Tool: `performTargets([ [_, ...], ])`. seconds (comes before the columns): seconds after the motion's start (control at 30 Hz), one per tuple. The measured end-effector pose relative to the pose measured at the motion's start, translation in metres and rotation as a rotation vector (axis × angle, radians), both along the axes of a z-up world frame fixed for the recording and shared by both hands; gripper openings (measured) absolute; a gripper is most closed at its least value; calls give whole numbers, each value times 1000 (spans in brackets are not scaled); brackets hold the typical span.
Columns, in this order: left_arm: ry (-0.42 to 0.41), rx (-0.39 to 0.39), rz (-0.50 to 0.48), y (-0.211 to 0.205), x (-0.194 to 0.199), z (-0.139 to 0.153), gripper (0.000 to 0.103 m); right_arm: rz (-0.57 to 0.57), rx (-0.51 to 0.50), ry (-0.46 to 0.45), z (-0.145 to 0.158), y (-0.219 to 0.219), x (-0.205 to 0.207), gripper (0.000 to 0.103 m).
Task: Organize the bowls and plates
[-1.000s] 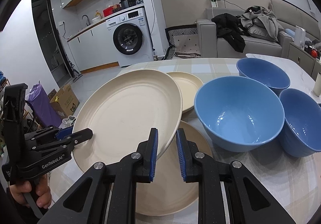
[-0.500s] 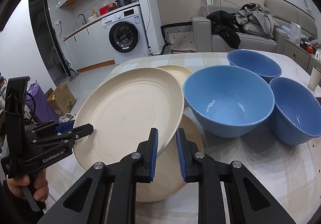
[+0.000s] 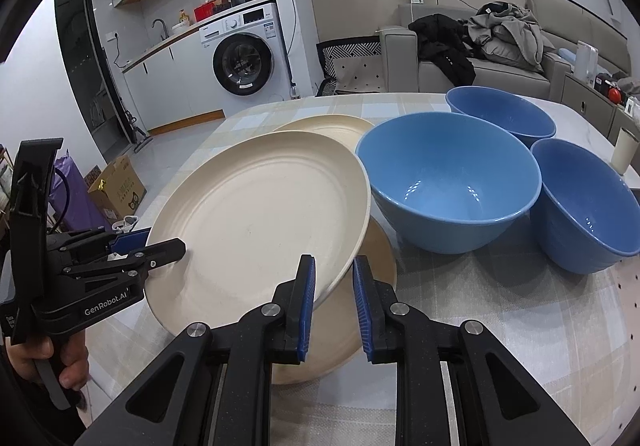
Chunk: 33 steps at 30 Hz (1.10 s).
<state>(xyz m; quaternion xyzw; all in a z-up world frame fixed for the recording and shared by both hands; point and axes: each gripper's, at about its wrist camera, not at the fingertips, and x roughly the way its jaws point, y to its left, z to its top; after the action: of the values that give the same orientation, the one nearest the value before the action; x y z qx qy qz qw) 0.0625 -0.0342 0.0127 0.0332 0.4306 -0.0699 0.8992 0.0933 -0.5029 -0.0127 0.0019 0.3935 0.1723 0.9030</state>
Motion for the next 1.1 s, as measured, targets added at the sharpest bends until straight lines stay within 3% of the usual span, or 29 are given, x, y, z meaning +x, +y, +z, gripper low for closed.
performTargets([
  [1.1,74,85,-49,-14,13,-41,28,-8,-82,50,-33,1,9,22],
])
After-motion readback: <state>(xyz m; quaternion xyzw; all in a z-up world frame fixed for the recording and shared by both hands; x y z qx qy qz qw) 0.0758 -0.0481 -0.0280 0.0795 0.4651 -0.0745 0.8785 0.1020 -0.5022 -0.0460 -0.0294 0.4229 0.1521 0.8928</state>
